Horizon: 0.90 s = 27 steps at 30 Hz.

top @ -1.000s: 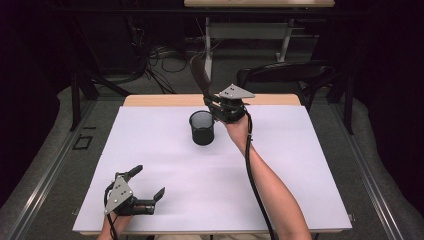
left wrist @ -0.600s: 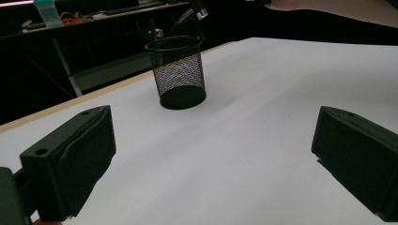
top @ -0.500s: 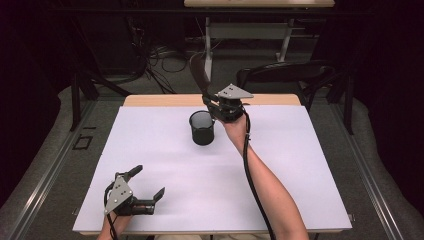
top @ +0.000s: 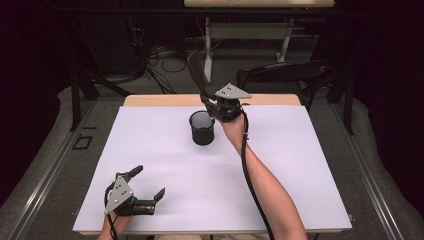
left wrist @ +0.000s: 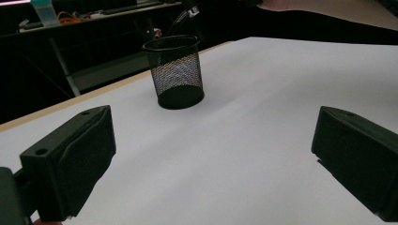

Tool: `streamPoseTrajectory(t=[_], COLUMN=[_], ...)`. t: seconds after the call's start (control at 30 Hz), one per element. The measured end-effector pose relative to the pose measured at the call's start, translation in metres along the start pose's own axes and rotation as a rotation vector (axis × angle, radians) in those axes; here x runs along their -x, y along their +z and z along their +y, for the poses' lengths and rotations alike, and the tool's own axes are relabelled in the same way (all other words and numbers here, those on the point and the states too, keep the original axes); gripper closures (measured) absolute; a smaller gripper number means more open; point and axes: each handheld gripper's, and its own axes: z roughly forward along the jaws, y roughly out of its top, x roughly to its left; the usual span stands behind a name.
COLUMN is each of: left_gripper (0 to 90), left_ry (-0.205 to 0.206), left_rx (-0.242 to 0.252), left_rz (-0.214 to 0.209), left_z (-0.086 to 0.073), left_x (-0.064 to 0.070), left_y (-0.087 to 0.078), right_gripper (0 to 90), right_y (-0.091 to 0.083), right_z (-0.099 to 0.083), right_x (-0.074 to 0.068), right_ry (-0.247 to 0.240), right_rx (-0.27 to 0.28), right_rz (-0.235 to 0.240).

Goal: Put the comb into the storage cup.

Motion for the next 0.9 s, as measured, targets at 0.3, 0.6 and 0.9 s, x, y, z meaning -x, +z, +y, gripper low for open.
streamPoseTrajectory(t=[0.3,0.6,0.9], left_gripper=[0.0,0.0,0.0], left_ry=[-0.001,0.000,0.000], left_rx=[-0.002,0.000,-0.003], left_rz=[0.003,0.003,0.007], left_z=[0.000,0.000,0.000], left_x=[0.000,0.000,-0.001], left_y=[0.000,-0.001,-0.001], right_gripper=[72.7,72.7,72.7], right_y=[0.006,0.010,0.015], right_z=[-0.002,-0.001,-0.004], right_x=[0.000,-0.003,-0.004], right_ry=[0.004,0.004,0.004], right_rx=[0.000,0.021,0.018], right_rz=[0.006,0.014,0.032])
